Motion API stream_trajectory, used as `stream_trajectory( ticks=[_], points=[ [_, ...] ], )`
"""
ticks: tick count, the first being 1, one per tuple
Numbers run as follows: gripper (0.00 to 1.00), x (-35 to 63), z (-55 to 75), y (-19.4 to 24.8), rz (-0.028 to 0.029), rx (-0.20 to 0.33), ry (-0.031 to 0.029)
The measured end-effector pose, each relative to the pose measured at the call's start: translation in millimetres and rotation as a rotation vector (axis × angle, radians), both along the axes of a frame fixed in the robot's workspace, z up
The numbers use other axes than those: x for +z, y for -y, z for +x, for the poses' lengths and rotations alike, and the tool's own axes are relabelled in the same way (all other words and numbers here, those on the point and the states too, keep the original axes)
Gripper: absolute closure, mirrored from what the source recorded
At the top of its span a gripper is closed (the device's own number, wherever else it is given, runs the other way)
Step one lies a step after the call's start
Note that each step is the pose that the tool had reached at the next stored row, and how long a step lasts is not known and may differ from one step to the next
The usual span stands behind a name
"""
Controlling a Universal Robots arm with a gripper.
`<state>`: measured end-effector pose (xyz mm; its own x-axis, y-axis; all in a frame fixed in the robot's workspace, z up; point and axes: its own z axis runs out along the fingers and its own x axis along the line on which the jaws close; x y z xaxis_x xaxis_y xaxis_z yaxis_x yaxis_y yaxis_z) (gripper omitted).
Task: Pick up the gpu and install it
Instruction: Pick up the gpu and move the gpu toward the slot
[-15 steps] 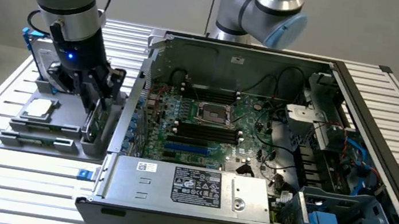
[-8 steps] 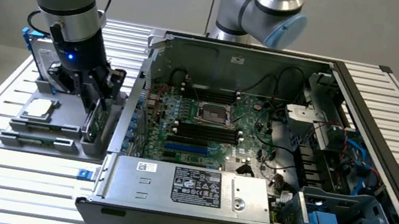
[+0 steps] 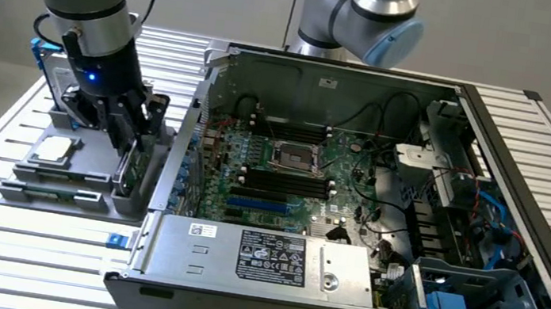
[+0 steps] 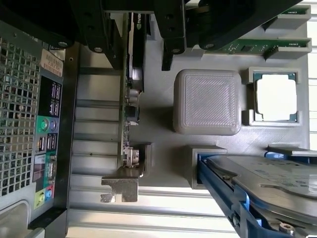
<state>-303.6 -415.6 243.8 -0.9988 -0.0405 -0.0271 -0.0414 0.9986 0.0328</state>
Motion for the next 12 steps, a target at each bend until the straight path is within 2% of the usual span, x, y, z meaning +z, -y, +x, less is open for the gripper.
stream_trajectory(
  ticks=[3,5,12],
  points=[
    [0.56,-0.4,0.0,0.0,-0.0013,0.0,0.0056],
    [0.56,-0.9,0.0,0.0,-0.0032,0.0,0.0123],
    [0.56,-4.4,0.0,0.0,-0.0168,0.0,0.0325]
  ],
)
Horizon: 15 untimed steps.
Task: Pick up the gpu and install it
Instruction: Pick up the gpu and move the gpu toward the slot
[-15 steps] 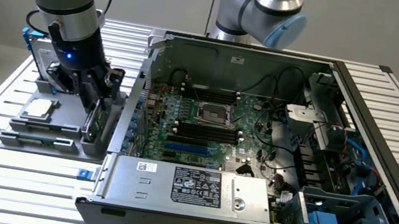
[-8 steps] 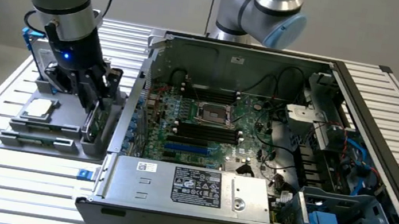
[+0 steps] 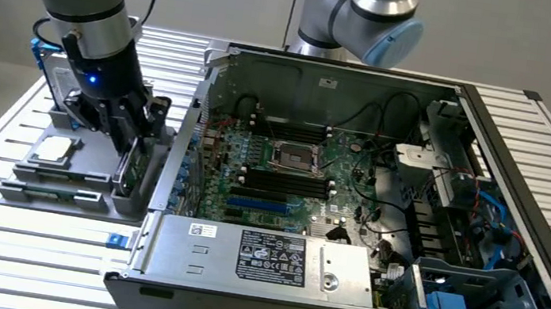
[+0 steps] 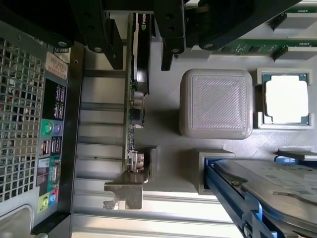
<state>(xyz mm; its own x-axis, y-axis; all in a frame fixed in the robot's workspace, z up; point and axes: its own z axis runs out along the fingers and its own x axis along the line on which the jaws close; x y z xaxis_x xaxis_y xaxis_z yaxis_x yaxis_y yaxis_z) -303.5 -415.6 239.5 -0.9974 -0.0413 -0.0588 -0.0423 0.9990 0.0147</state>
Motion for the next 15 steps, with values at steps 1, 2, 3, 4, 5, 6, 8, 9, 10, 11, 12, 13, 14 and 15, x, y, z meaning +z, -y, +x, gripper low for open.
stream_trajectory(
  ticks=[1,2,3,4,5,6,8,9,10,11,12,13,14,15],
  points=[
    [0.56,-0.4,0.0,0.0,-0.0011,0.0,0.0025],
    [0.56,-0.4,0.0,0.1,-0.0013,0.0,0.0042],
    [0.56,-0.4,0.0,0.0,-0.0011,0.0,0.005],
    [0.56,-0.5,0.0,-0.1,-0.0011,0.0,0.0055],
    [0.56,-0.5,0.0,-0.1,-0.0011,0.0,0.0059],
    [0.56,-0.5,0.0,-0.1,-0.001,0.0,0.0061],
    [0.56,-0.5,0.0,-0.1,-0.0011,0.0,0.0066],
    [0.56,-0.5,0.0,-0.1,-0.0011,-0.001,0.0067],
    [0.56,-0.5,0.0,-0.1,-0.0011,-0.001,0.0069],
    [0.56,-0.5,0.0,-0.1,-0.0011,-0.001,0.007],
    [0.56,-0.5,0.0,-0.1,-0.0011,-0.001,0.0071],
    [0.56,-0.5,0.0,-0.1,-0.001,-0.001,0.0072],
    [0.56,-0.5,0.0,-0.1,-0.001,-0.001,0.0075],
    [0.56,-0.5,-0.1,0.0,-0.0009,-0.001,0.0079]
  ],
)
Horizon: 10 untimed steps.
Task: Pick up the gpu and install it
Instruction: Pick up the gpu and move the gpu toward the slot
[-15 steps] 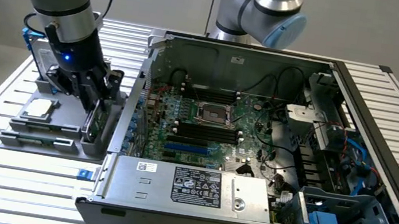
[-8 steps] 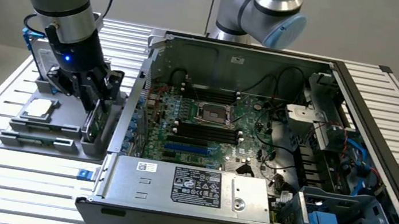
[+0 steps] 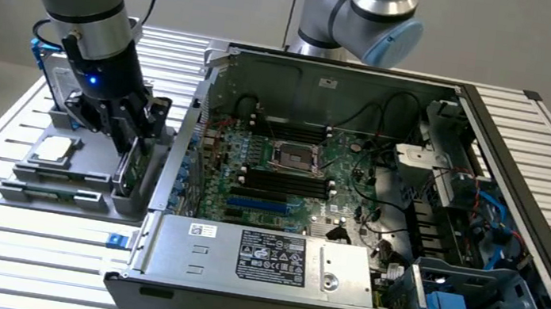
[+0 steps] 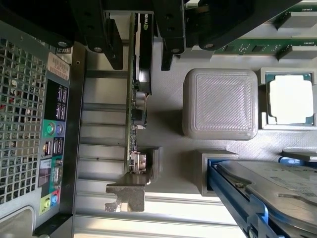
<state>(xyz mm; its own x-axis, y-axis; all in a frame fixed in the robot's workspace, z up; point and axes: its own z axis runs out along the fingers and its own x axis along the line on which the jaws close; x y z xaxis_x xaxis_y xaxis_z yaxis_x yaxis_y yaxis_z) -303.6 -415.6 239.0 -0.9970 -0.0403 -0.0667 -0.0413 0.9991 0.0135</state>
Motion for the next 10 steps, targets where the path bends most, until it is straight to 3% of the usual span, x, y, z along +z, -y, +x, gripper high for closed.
stream_trajectory(
  ticks=[3,4,5,7,10],
  points=[
    [0.56,0.2,-0.6,0.0,0.0004,-0.001,0.0017],
    [0.64,0.3,-0.7,0.0,0.0005,-0.001,0.0023],
    [0.64,0.3,-0.8,0.0,0.0006,-0.001,0.0028],
    [0.74,0.5,-1.0,0.0,0.0006,-0.001,0.0038],
    [0.74,0.6,-1.0,0.0,0.0007,-0.001,0.0057]
  ],
)
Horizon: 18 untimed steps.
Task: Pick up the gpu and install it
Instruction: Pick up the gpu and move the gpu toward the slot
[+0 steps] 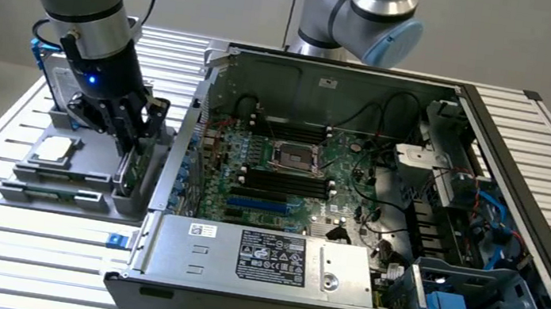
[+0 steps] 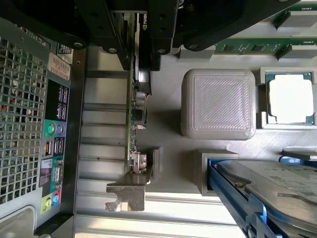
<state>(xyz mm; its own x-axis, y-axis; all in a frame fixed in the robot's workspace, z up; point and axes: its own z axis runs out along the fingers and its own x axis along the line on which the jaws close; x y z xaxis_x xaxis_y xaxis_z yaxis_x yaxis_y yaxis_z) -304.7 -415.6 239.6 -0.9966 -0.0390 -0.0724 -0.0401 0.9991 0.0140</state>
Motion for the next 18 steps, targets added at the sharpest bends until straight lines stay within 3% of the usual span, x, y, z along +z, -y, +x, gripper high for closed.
stream_trajectory(
  ticks=[13,18],
  points=[
    [0.74,1.2,-0.1,0.1,0.0,0.0,0.0065],
    [0.74,8.7,0.0,0.0,0.0079,0.0,0.0074]
  ],
)
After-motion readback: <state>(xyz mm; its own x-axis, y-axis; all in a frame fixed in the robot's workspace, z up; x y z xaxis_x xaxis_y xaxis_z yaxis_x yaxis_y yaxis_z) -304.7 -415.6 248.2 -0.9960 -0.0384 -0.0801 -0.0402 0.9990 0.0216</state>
